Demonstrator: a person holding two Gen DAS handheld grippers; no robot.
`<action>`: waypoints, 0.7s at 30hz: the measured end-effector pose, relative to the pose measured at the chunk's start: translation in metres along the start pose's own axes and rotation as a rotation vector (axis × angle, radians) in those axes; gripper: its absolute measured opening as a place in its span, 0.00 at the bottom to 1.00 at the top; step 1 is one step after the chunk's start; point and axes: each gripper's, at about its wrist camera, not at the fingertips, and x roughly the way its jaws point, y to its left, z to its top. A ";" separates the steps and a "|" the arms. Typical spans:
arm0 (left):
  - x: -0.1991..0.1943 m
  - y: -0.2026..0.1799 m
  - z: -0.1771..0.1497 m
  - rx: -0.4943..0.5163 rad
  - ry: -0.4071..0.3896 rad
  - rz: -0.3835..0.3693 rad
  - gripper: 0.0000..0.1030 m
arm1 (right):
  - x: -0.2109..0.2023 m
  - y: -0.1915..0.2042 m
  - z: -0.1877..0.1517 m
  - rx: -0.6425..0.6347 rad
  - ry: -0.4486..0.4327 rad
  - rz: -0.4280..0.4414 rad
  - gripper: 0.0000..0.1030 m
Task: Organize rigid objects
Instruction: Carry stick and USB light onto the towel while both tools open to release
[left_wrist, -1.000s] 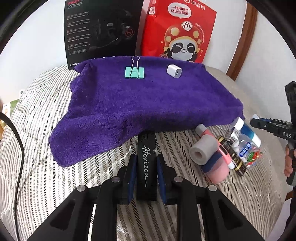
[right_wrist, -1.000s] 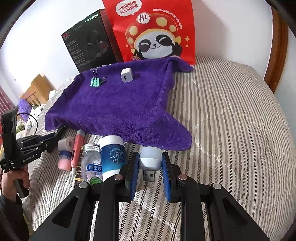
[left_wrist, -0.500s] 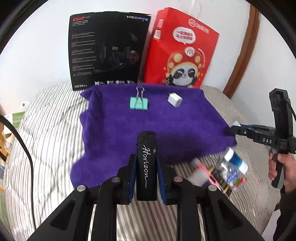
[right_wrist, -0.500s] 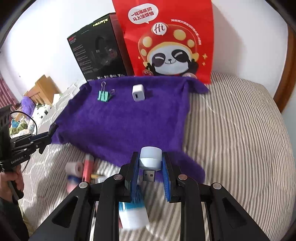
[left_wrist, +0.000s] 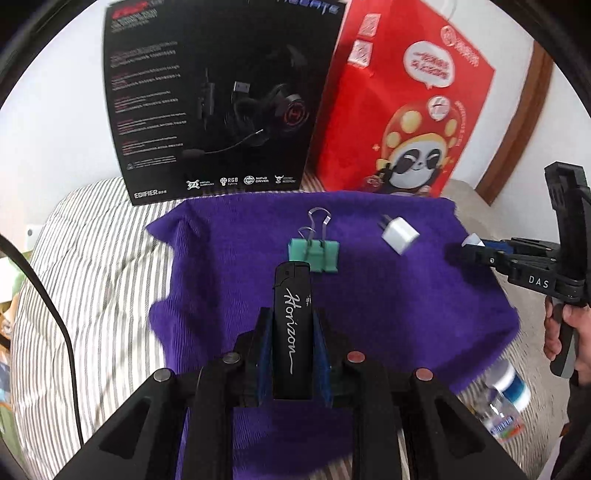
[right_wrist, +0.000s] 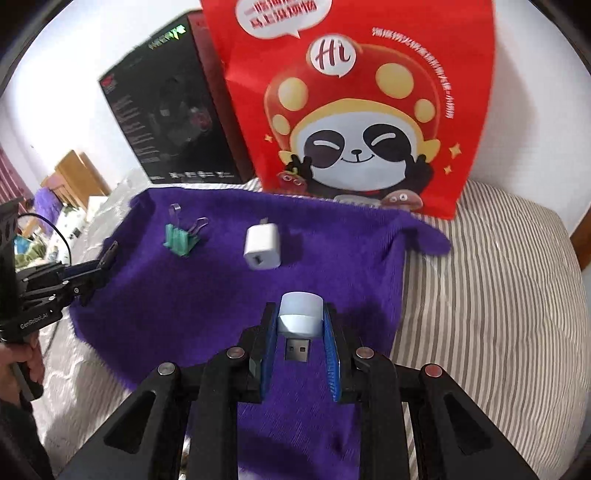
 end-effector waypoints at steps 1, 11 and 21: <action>0.006 0.002 0.004 -0.003 0.008 0.001 0.20 | 0.003 0.000 0.003 -0.005 0.006 -0.008 0.23; 0.051 0.011 0.029 0.010 0.096 0.035 0.20 | 0.057 -0.014 0.032 -0.046 0.098 -0.065 0.23; 0.059 0.007 0.032 0.076 0.115 0.044 0.21 | 0.066 -0.015 0.033 -0.117 0.123 -0.082 0.23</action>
